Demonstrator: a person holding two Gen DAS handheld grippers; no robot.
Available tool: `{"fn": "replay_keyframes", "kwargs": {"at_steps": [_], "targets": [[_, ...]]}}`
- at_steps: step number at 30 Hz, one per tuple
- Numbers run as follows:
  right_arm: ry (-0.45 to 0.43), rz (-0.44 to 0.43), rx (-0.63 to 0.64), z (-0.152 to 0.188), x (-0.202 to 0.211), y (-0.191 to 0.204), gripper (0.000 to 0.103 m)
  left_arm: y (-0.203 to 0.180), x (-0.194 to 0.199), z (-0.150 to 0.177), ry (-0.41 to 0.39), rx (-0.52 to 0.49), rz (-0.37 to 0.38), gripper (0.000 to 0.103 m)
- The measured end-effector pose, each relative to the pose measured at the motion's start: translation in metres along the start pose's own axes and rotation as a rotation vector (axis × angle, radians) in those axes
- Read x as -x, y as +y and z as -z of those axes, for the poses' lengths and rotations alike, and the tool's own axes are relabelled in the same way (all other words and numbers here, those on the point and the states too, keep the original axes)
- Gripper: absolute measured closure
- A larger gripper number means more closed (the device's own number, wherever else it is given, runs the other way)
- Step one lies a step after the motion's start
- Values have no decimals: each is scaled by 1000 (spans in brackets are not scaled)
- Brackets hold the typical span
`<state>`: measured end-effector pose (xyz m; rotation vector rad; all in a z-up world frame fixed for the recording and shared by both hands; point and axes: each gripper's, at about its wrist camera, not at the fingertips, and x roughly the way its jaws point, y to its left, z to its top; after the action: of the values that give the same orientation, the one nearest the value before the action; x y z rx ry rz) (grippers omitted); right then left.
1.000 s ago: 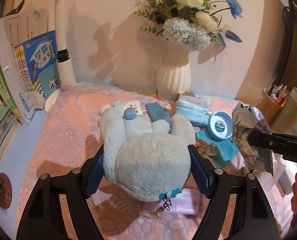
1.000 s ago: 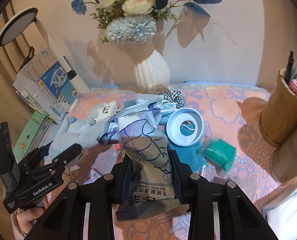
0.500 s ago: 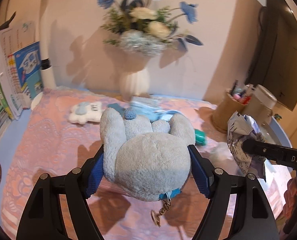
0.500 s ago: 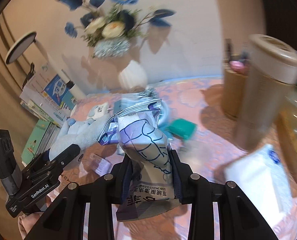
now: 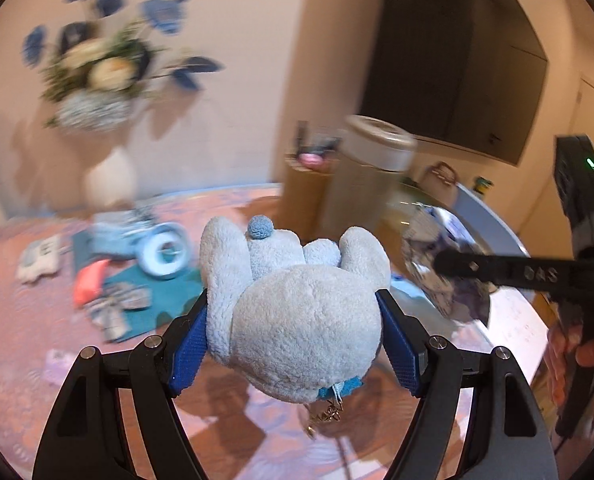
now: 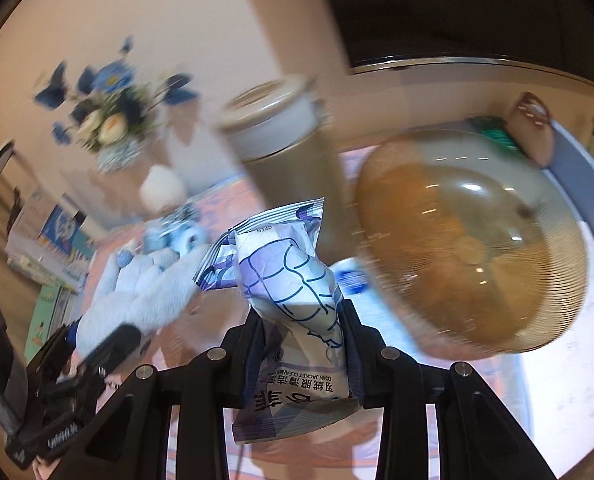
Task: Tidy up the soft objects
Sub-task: 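Carry the bunny and snack bag with both tools over the amber glass bowl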
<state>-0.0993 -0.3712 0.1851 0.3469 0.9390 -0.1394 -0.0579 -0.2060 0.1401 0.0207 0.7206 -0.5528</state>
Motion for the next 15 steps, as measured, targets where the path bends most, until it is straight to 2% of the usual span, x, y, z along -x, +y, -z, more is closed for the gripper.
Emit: {"fn": "replay_keyframes", "kwargs": {"at_steps": [8, 15], "targets": [[-36, 79, -52, -44, 16, -53, 68, -68, -34, -22, -16, -102, 76, 28], [-53, 132, -61, -85, 7, -89, 68, -123, -67, -43, -50, -149, 137, 28]]}}
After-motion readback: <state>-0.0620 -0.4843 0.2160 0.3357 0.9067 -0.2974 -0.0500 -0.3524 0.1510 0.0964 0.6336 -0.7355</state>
